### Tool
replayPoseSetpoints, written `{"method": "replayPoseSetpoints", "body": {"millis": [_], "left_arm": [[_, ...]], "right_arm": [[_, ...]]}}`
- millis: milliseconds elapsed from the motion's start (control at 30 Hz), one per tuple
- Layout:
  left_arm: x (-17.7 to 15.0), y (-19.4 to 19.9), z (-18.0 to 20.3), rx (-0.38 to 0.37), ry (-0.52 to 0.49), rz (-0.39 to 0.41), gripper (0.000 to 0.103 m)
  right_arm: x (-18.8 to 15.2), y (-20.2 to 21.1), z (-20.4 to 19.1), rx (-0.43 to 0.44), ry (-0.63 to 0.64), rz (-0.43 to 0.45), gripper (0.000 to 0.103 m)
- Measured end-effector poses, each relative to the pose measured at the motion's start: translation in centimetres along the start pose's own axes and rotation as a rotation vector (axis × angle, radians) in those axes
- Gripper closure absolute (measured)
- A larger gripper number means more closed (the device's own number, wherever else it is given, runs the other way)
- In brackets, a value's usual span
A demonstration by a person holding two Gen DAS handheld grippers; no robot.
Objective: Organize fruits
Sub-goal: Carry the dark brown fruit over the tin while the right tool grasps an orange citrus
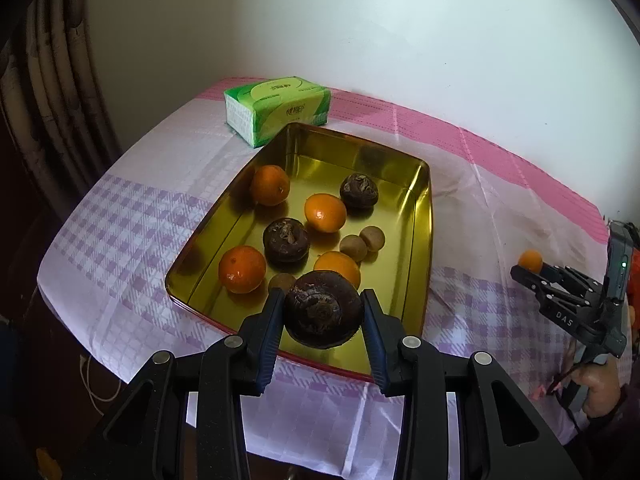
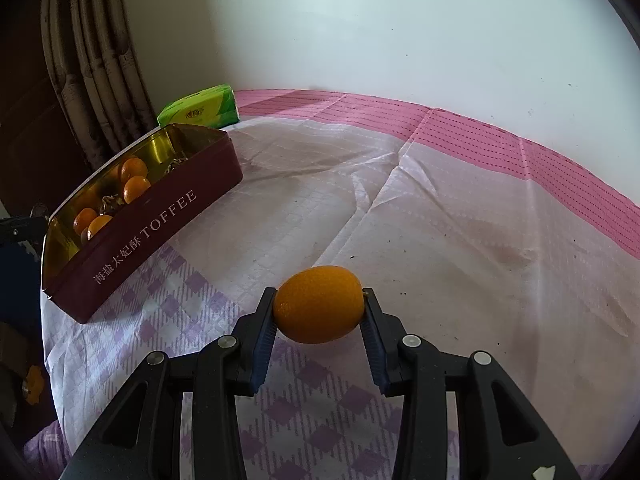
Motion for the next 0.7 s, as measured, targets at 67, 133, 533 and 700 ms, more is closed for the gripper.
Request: {"method": "replayPoseSetpoints", "body": {"millis": [67,133,533,700], "left_arm": [[0.1,-0.4,-0.2,0.001,0.009,-0.007,0.064],[0.1,-0.7,-0.3,0.000,0.010,-0.012,0.064],[0.7,-2.1,-0.3,0.025,0.003,-0.034,0.064],[0.7,-2.3,-0.3,0.033,-0.001,-0.039,0.064]], "right_arm": [[0.0,0.0,0.1,0.000,-0.001,-0.002,0.066],[0.0,-0.1,0.1,0.000,0.002,-0.001,0.066],[-0.1,-0.2,0.2,0.001,-0.002,-0.002,0.066],[-0.1,-0.2,0.1,0.002,-0.003,-0.002,0.066]]}}
Point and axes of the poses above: each gripper's, at about its wrist camera, not at the fingertips, and y roughly against the way its jaws point, z to its right, x to its top, the point moved 2 cm from there along -y, roughly the way its jaws point, and after that the axes turned 14 degrees about -z, right-handed, at the moved point
